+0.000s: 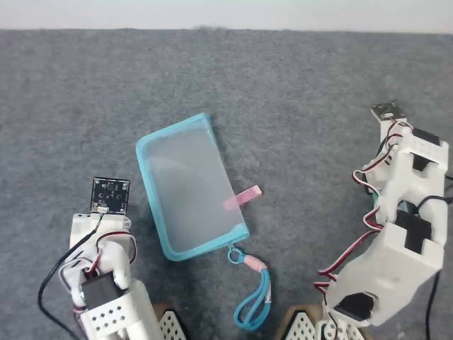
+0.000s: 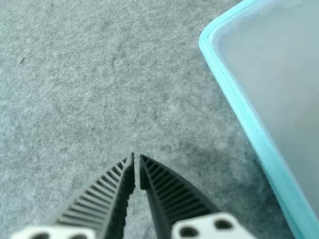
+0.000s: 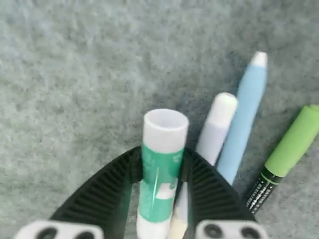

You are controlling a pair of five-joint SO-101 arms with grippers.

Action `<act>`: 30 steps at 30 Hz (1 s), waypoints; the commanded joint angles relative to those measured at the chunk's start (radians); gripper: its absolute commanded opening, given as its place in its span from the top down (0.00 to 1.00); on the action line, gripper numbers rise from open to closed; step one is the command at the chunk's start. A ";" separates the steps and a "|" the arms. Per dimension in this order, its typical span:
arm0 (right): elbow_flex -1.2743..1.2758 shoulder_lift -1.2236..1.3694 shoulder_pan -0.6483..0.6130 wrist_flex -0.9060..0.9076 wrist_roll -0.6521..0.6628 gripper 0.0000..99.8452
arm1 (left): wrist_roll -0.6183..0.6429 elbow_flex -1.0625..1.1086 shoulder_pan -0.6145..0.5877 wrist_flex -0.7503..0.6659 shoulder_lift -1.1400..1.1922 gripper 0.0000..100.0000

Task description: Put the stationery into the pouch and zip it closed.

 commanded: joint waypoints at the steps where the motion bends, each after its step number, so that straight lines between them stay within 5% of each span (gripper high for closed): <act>1: -0.051 -0.039 0.002 -0.012 0.005 0.85 | -0.009 -0.010 0.008 0.000 -0.020 0.99; 8: -0.103 -0.219 -0.076 0.177 -0.077 0.85 | -0.009 -0.010 0.008 0.000 -0.020 0.99; 15: -0.101 -0.392 -0.414 0.354 -0.241 0.85 | -0.009 -0.010 0.008 -0.002 -0.020 0.99; 22: 0.025 -0.357 -0.812 0.206 -0.324 0.85 | -0.009 -0.010 0.008 -0.002 -0.020 0.99; 30: -0.061 -0.216 -0.924 0.120 -0.376 0.85 | -0.009 -0.010 0.008 -0.003 -0.020 0.99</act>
